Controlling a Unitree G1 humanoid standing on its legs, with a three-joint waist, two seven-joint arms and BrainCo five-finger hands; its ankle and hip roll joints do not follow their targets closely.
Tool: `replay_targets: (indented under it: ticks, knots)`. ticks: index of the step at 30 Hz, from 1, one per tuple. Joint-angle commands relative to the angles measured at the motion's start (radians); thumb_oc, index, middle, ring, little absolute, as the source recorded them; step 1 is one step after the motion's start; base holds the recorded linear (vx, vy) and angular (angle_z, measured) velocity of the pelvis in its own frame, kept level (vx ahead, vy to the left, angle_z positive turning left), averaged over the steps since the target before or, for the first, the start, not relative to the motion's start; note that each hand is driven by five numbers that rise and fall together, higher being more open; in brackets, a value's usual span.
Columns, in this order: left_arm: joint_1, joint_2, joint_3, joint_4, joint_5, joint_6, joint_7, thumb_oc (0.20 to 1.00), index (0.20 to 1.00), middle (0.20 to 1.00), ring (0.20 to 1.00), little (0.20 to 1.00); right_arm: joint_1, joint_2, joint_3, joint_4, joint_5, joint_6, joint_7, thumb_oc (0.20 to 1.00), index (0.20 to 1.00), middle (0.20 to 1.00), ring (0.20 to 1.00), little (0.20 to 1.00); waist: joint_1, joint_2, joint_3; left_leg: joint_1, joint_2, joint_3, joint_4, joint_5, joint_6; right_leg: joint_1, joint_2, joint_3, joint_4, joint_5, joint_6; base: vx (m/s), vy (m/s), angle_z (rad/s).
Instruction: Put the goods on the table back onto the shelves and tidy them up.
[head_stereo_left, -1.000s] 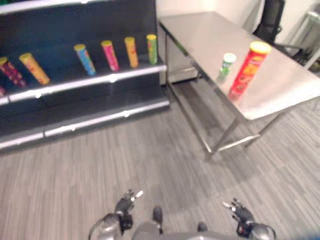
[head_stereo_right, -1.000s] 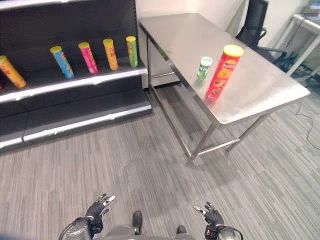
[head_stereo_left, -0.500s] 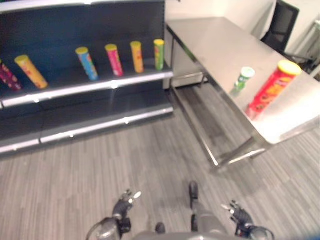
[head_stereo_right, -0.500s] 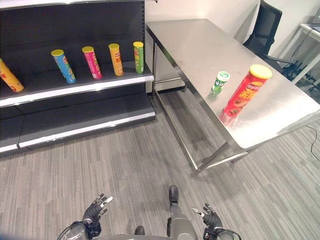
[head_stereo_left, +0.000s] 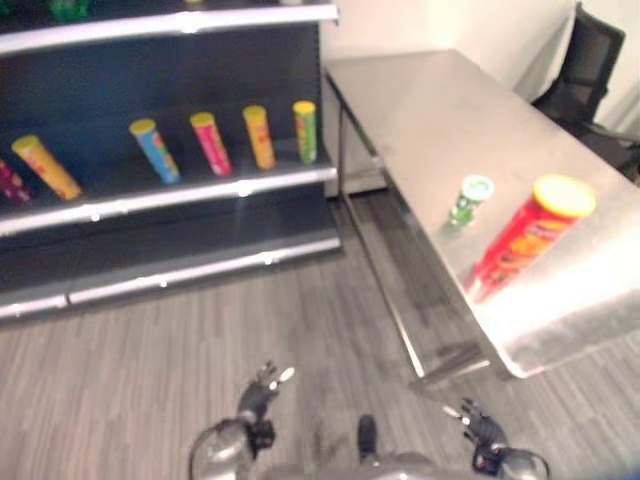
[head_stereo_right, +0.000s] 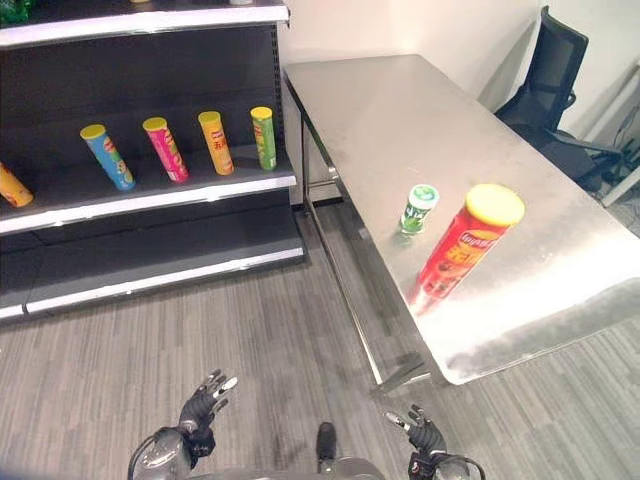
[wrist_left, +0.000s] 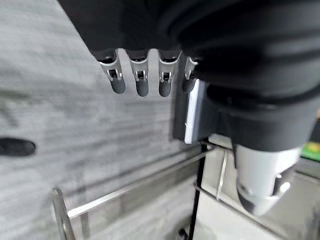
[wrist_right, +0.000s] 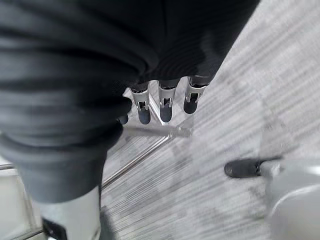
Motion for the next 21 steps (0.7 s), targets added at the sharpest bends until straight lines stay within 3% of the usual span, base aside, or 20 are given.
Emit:
replay_targets:
  ticks: [1, 2, 3, 6, 8, 11, 12, 13, 15, 17, 19, 20, 21]
  knots:
    - [0.007, 0.030, -0.012, -0.021, -0.009, -0.028, -0.007, 1.000, 1.000, 1.000, 1.000, 1.000, -0.001, -0.006, -0.015, -0.016, 0.000, -0.030, 0.000, 1.000, 1.000, 1.000, 1.000, 1.000, 0.018, 0.044, 0.011, 0.031, 0.001, 0.018, -0.536, 0.188, 0.071, 0.016, -0.063, 0.040, -0.012, -0.004, 0.077, 0.14, 0.026, -0.29]
    - [0.008, 0.030, -0.013, -0.021, -0.009, -0.028, -0.007, 1.000, 1.000, 1.000, 1.000, 1.000, 0.000, -0.006, -0.015, -0.016, 0.000, -0.030, 0.000, 1.000, 1.000, 1.000, 1.000, 1.000, 0.024, 0.042, 0.015, 0.049, 0.001, 0.025, -0.557, 0.197, 0.070, 0.020, -0.064, 0.046, -0.012, -0.005, 0.077, 0.22, 0.072, -0.26]
    - [0.008, 0.035, -0.017, -0.021, -0.007, -0.024, -0.007, 1.000, 1.000, 1.000, 1.000, 1.000, -0.001, 0.002, -0.014, -0.013, -0.004, -0.030, 0.005, 1.000, 1.000, 1.000, 1.000, 1.000, 0.033, 0.060, 0.006, 0.035, 0.009, 0.007, -0.667, 0.222, 0.076, 0.026, -0.052, 0.054, -0.012, -0.020, 0.078, 0.11, 0.046, -0.40]
    - [0.010, 0.039, -0.027, 0.026, 0.004, -0.030, 0.003, 1.000, 1.000, 1.000, 1.000, 1.000, 0.009, 0.017, -0.046, 0.015, 0.013, -0.040, -0.003, 1.000, 1.000, 1.000, 1.000, 1.000, -0.018, 0.081, -0.034, 0.110, 0.040, 0.068, -0.687, 0.228, 0.048, 0.019, -0.055, 0.050, -0.012, -0.022, 0.063, 0.15, 0.104, -0.42]
    - [0.010, 0.038, -0.009, 0.065, 0.010, -0.043, 0.014, 1.000, 1.000, 1.000, 1.000, 1.000, 0.026, 0.029, -0.125, 0.070, 0.039, -0.046, -0.019, 1.000, 1.000, 1.000, 1.000, 1.000, -0.063, 0.093, -0.082, 0.144, 0.031, 0.092, -0.728, 0.176, 0.057, -0.005, -0.056, 0.053, -0.012, -0.028, 0.058, 0.11, 0.171, -0.22]
    - [0.011, 0.043, 0.007, 0.076, 0.012, -0.049, 0.020, 1.000, 1.000, 1.000, 1.000, 1.000, 0.046, -0.009, -0.162, 0.161, 0.029, -0.047, -0.045, 1.000, 1.000, 1.000, 1.000, 1.000, -0.077, 0.089, -0.095, 0.155, 0.020, 0.100, -0.728, 0.164, 0.061, -0.016, -0.058, 0.052, -0.012, -0.028, 0.058, 0.03, 0.077, -0.15]
    - [0.014, 0.057, 0.033, 0.075, 0.013, -0.052, 0.016, 1.000, 1.000, 1.000, 1.000, 1.000, 0.085, -0.080, -0.230, 0.215, 0.039, -0.044, -0.072, 1.000, 1.000, 1.000, 1.000, 1.000, -0.091, 0.081, -0.106, 0.163, 0.011, 0.108, -0.728, 0.157, 0.063, -0.019, -0.065, 0.045, -0.012, -0.026, 0.060, 0.03, 0.036, -0.16]
    - [0.014, 0.056, 0.032, 0.075, 0.013, -0.052, 0.016, 1.000, 1.000, 1.000, 1.000, 1.000, 0.084, -0.081, -0.231, 0.216, 0.039, -0.045, -0.071, 1.000, 1.000, 1.000, 1.000, 1.000, -0.091, 0.082, -0.106, 0.164, 0.011, 0.108, -0.728, 0.157, 0.063, -0.019, -0.065, 0.046, -0.012, -0.026, 0.060, 0.07, 0.063, -0.23]
    - [0.036, 0.074, 0.064, 0.059, 0.009, -0.052, 0.002, 1.000, 1.000, 1.000, 1.000, 1.000, 0.199, -0.255, -0.430, 0.296, 0.095, -0.033, -0.126, 1.000, 1.000, 1.000, 1.000, 1.000, -0.115, 0.073, -0.118, 0.186, 0.007, 0.118, -0.728, 0.154, 0.064, -0.008, -0.067, 0.039, -0.012, -0.024, 0.065, 0.08, 0.046, -0.16]
    - [0.045, 0.068, 0.072, 0.062, 0.011, -0.052, -0.010, 1.000, 1.000, 1.000, 1.000, 1.000, 0.260, -0.350, -0.593, 0.320, 0.149, -0.025, -0.141, 1.000, 1.000, 1.000, 1.000, 1.000, -0.130, 0.066, -0.132, 0.196, 0.004, 0.122, -0.728, 0.150, 0.064, -0.002, -0.070, 0.032, -0.012, -0.022, 0.069, 0.08, 0.040, 0.06]
    - [0.051, 0.049, 0.076, 0.055, 0.029, -0.049, -0.015, 1.000, 1.000, 1.000, 1.000, 1.000, 0.339, -0.529, -0.810, 0.323, 0.201, -0.026, -0.176, 1.000, 1.000, 1.000, 1.000, 1.000, -0.152, 0.066, -0.145, 0.204, 0.003, 0.127, -0.728, 0.147, 0.062, 0.004, -0.075, 0.022, -0.012, -0.022, 0.075, 0.08, 0.054, 0.01]
    - [0.056, 0.039, 0.068, 0.053, 0.036, -0.049, -0.015, 1.000, 1.000, 1.000, 1.000, 1.000, 0.347, -0.561, -0.811, 0.287, 0.188, -0.024, -0.197, 1.000, 1.000, 1.000, 1.000, 1.000, -0.157, 0.067, -0.151, 0.202, 0.002, 0.129, -0.728, 0.148, 0.062, 0.001, -0.077, 0.019, -0.012, -0.019, 0.077, 0.08, 0.084, 0.00]
    - [0.051, 0.026, 0.070, 0.067, 0.047, -0.045, -0.012, 1.000, 1.000, 1.000, 1.000, 1.000, 0.335, -0.552, -0.883, -0.093, 0.180, -0.004, -0.238, 1.000, 1.000, 1.000, 1.000, 1.000, -0.177, 0.074, -0.152, 0.210, 0.002, 0.137, -0.728, 0.143, 0.061, 0.002, -0.079, 0.016, -0.012, -0.016, 0.082, 0.05, 0.069, 0.01]
